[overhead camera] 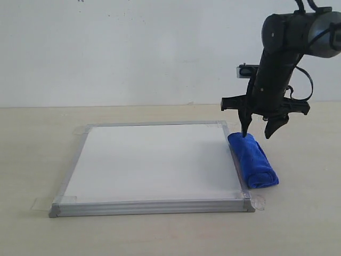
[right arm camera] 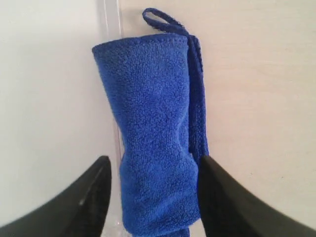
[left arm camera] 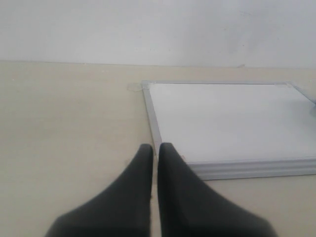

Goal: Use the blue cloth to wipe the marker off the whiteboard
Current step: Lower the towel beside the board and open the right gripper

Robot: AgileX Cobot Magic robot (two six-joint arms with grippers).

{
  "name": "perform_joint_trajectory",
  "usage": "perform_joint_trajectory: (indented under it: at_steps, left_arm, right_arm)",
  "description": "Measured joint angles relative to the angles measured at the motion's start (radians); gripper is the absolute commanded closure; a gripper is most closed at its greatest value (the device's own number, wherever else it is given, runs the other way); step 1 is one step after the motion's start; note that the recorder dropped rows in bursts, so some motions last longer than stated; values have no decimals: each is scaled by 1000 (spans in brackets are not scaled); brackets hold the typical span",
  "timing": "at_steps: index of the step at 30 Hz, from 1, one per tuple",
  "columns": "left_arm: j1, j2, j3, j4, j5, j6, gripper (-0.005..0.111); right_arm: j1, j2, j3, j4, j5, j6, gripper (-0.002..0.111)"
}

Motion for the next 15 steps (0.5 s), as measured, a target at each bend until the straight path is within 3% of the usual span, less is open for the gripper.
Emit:
perform_joint_trajectory:
  at_steps: [4,5,15]
  left_arm:
    - [0,0,0,0,0,0,103]
    - [0,0,0,0,0,0,103]
    - [0,0,0,0,0,0,103]
  right_arm:
    - [0,8,0,0,10,0,105]
    - [0,12,0,0,12,0,108]
    - [0,102,0,0,-24,-10,108]
